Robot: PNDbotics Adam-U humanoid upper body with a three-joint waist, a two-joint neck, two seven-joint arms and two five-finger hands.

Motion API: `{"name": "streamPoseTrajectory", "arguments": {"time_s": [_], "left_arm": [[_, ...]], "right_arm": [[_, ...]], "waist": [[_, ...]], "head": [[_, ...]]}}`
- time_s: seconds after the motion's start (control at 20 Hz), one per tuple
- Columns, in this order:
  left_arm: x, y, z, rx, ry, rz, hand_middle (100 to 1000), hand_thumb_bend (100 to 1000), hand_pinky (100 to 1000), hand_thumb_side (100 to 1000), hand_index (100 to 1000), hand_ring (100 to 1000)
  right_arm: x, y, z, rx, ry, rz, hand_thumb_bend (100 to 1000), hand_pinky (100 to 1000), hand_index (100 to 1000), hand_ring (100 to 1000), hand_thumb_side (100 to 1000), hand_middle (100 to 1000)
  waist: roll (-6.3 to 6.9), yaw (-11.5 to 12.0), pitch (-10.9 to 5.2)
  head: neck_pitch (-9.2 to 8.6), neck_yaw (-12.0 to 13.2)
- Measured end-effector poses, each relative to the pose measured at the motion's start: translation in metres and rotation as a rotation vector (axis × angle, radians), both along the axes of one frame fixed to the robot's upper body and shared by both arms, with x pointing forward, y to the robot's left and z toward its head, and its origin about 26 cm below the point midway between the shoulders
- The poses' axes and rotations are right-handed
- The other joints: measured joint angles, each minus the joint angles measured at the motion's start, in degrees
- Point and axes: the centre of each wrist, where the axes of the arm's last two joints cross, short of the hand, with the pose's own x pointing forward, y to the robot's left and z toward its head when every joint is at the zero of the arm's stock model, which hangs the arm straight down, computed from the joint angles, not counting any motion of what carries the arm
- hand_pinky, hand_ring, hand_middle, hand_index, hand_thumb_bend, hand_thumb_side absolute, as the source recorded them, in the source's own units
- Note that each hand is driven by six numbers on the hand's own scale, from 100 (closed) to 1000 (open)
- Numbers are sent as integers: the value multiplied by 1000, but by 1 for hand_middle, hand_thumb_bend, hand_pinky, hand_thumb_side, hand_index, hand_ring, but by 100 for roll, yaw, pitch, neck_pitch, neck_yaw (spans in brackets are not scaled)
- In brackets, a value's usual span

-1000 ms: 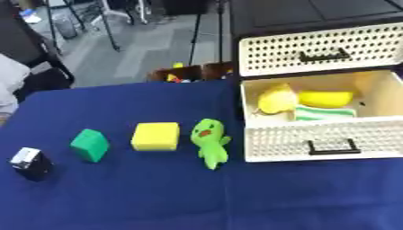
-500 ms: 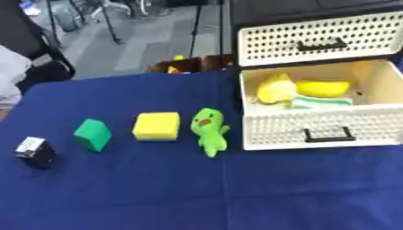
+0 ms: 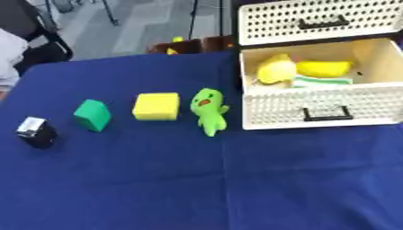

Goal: Pick up objects from table and place into drawer.

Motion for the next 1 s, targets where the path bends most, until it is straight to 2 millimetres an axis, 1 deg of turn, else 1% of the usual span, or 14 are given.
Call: {"name": "streamPoseTrajectory", "arguments": {"time_s": [0.05, 0.15, 0.2, 0.3, 0.5, 0.7, 0.75, 0.95, 1.0], "left_arm": [[2, 2, 1, 19, 18, 3, 898, 709, 793, 803, 1000, 873], [7, 6, 3, 51, 53, 10, 904, 716, 805, 759, 1000, 885], [9, 8, 4, 65, 74, 15, 911, 712, 819, 713, 1000, 898], [14, 13, 6, 97, 121, 28, 908, 705, 832, 676, 1000, 909], [23, 19, 10, 169, 219, 65, 915, 688, 870, 625, 1000, 942], [33, 20, 12, 247, 292, 96, 919, 684, 899, 584, 1000, 968], [35, 19, 12, 268, 308, 103, 922, 690, 906, 579, 1000, 973], [42, 16, 11, 361, 371, 128, 946, 799, 926, 591, 1000, 992], [44, 15, 11, 385, 382, 135, 947, 803, 926, 591, 1000, 993]], "right_arm": [[0, 0, 0, 1, 0, 1, 100, 622, 831, 745, 1000, 707], [0, 0, 0, 2, 1, 1, 100, 620, 827, 743, 1000, 704], [0, 0, 0, 3, 1, 1, 100, 618, 826, 742, 1000, 702], [0, 0, -1, 4, 1, 2, 100, 617, 826, 741, 1000, 700], [0, 0, -2, 9, 2, 4, 100, 614, 824, 738, 1000, 695], [1, 1, -2, 11, 3, 5, 100, 611, 822, 736, 1000, 690], [1, 1, -2, 12, 3, 5, 100, 610, 821, 735, 1000, 689], [1, 1, -4, 18, 5, 9, 100, 609, 819, 733, 1000, 683], [1, 2, -4, 17, 5, 10, 100, 609, 819, 733, 1000, 683]], "waist": [[2, -3, 2], [11, -12, 13], [15, -23, 27], [19, -45, 45], [23, -79, 80], [34, -117, 129], [37, -122, 143], [54, -155, 182], [62, -161, 184]], "head": [[-2, 1], [-14, 6], [-30, 10], [-66, 24], [-150, 65], [-222, 139], [-241, 154], [-270, 259], [-280, 316]]}}
